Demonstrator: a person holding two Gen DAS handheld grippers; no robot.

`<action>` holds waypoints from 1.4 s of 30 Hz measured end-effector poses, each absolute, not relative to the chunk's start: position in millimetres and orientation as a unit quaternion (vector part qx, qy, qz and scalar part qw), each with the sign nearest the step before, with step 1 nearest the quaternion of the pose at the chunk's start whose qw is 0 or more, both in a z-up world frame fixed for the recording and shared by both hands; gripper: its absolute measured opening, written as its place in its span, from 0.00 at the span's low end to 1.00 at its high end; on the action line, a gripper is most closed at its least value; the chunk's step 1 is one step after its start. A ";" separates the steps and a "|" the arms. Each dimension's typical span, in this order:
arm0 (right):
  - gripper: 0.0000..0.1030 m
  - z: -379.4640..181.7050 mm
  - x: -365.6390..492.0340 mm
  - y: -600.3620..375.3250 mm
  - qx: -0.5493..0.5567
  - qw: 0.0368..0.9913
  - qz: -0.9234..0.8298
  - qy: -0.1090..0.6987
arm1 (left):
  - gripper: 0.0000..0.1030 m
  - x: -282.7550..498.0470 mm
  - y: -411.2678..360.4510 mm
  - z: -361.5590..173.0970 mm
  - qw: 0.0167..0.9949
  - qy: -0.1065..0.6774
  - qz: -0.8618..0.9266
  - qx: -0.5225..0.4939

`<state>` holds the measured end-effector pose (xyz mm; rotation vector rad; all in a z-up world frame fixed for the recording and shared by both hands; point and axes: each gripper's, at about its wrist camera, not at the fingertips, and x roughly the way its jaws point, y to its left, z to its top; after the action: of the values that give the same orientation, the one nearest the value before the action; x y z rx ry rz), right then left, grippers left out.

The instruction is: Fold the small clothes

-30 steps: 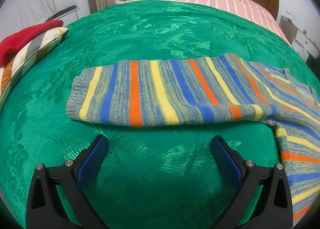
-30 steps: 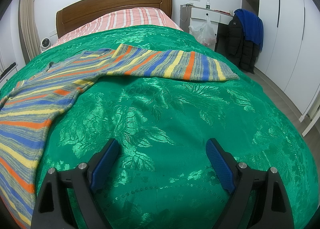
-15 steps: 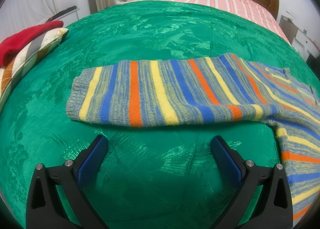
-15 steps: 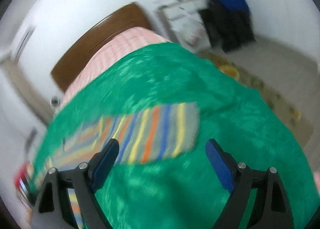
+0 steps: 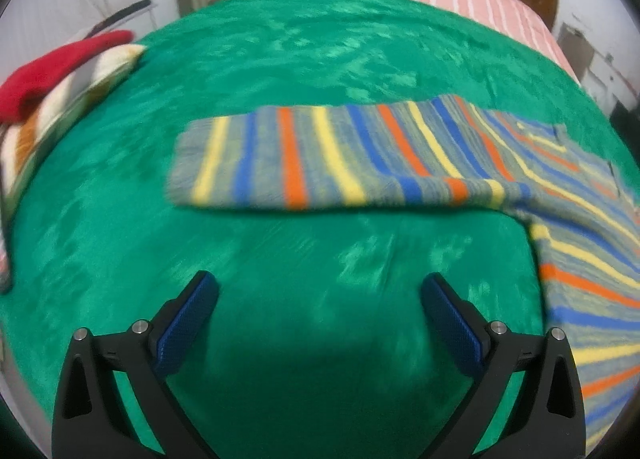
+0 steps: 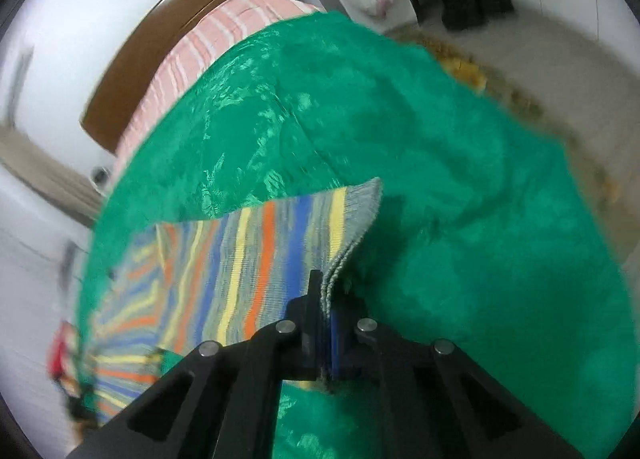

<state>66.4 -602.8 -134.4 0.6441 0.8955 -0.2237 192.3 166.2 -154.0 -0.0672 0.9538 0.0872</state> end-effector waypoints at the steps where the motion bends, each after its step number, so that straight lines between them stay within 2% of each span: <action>1: 0.03 -119.0 67.3 -595.0 0.276 0.857 -0.110 0.422 | 0.99 181.1 169.9 -150.0 0.892 0.448 0.042 -0.038; 8: 0.03 -8.9 117.0 -487.1 0.216 0.905 0.013 0.366 | 1.00 144.3 196.4 -171.5 0.911 0.401 0.061 -0.077; 12: 0.03 4.1 169.9 -387.1 0.219 0.894 0.114 0.373 | 1.00 141.3 202.9 -172.9 0.919 0.379 0.051 -0.101; 16: 0.05 -19.2 205.7 -299.2 0.228 0.869 0.189 0.396 | 1.00 144.1 199.9 -173.3 0.921 0.376 0.051 -0.094; 18: 0.22 -42.2 220.1 -267.9 0.258 0.841 0.231 0.416 | 1.00 144.0 200.7 -173.8 0.921 0.374 0.049 -0.096; 19: 0.38 -57.4 224.9 -256.3 0.286 0.822 0.246 0.428 | 1.00 143.6 201.8 -174.2 0.921 0.374 0.048 -0.097; 20: 0.45 -63.3 219.5 -252.3 0.304 0.814 0.248 0.428 | 1.00 144.0 201.8 -174.3 0.921 0.374 0.048 -0.097; 24: 0.45 -79.7 196.7 -269.0 0.313 0.815 0.229 0.431 | 1.00 142.8 200.3 -175.3 0.921 0.375 0.053 -0.089; 28: 0.54 -84.1 159.4 -311.1 0.243 0.854 0.160 0.432 | 1.00 143.4 196.5 -176.4 0.920 0.379 0.061 -0.076; 32: 0.55 -98.0 97.6 -363.4 0.149 0.887 0.066 0.431 | 1.00 143.7 195.7 -176.8 0.920 0.380 0.062 -0.074; 35: 0.55 -115.8 63.9 -395.7 0.125 0.894 0.018 0.431 | 1.00 143.9 194.8 -177.0 0.920 0.381 0.063 -0.071; 42: 0.57 -151.6 10.7 -440.7 0.216 0.885 -0.036 0.410 | 1.00 142.5 192.8 -175.8 0.918 0.386 0.061 -0.069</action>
<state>10.7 -440.7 -151.6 0.4499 0.8521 -0.0749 142.5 192.8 -175.8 -0.1411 0.7939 0.1246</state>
